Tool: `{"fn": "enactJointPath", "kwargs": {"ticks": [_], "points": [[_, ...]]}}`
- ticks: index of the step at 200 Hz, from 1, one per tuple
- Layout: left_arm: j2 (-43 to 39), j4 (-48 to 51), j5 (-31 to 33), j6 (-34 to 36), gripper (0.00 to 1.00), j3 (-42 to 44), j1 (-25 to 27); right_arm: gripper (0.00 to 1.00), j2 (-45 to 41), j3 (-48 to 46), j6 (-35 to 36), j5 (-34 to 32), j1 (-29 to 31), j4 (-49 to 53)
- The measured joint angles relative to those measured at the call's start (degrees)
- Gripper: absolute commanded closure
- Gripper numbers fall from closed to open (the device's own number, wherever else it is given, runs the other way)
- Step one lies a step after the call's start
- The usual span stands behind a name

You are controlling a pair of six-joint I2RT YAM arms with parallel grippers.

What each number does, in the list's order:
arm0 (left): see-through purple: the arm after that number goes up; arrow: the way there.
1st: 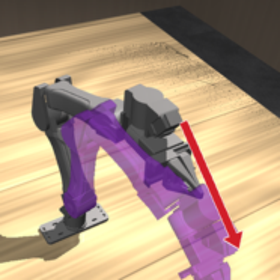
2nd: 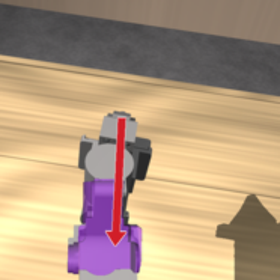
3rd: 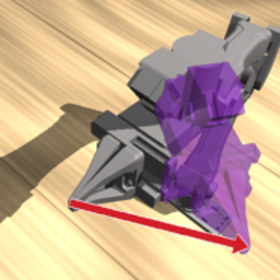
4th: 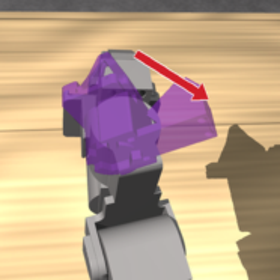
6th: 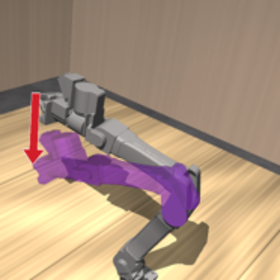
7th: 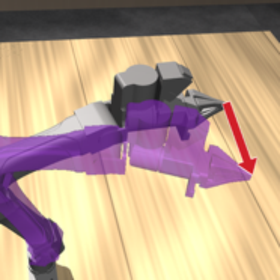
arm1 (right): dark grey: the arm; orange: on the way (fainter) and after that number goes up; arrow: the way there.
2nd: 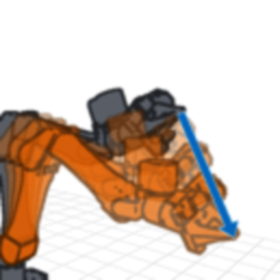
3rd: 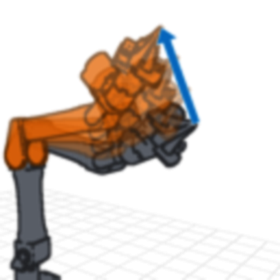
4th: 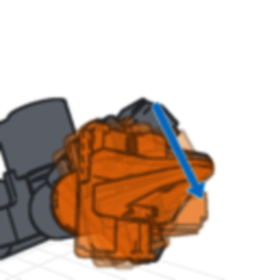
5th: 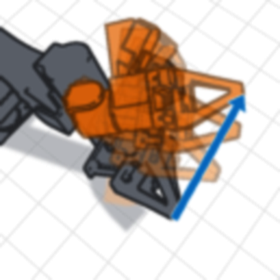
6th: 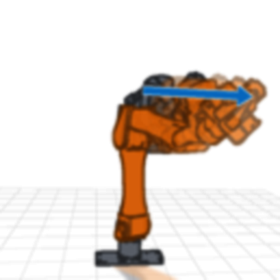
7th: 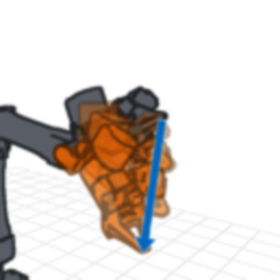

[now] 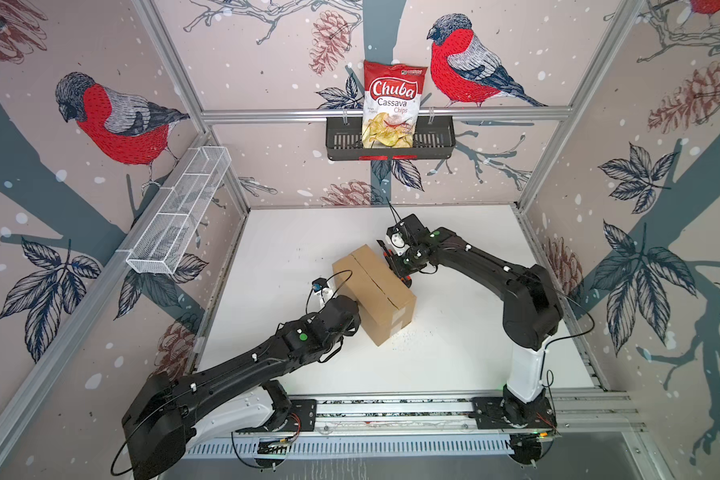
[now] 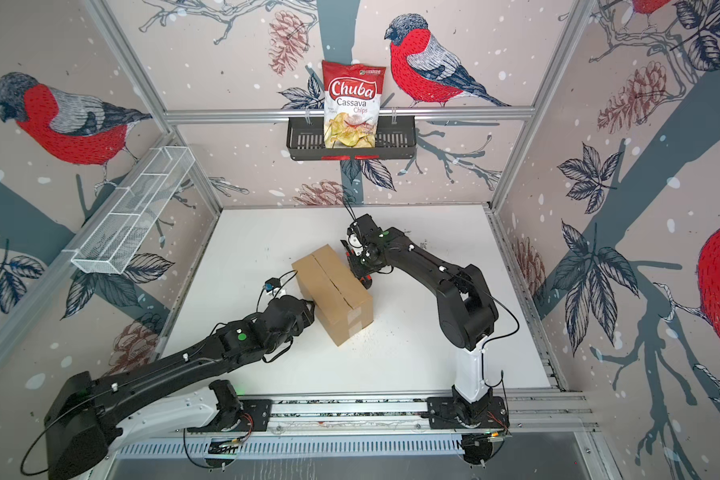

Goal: Unpack the express box

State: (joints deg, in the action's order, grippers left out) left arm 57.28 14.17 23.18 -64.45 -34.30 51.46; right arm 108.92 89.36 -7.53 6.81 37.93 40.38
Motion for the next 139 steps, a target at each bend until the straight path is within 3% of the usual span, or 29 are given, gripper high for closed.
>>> {"fn": "enactJointPath", "kwargs": {"ticks": [66,139], "points": [[-2.0,-1.1,0.3,1.9,0.52,0.3,-1.8,0.96,-16.8,-11.8,-4.9,-10.2,-2.4,10.3],[-1.6,-1.0,-2.0,4.4,0.47,-2.3,-1.9,0.96,-29.2,-18.7,-19.7,-15.8,8.2,24.3]]}}
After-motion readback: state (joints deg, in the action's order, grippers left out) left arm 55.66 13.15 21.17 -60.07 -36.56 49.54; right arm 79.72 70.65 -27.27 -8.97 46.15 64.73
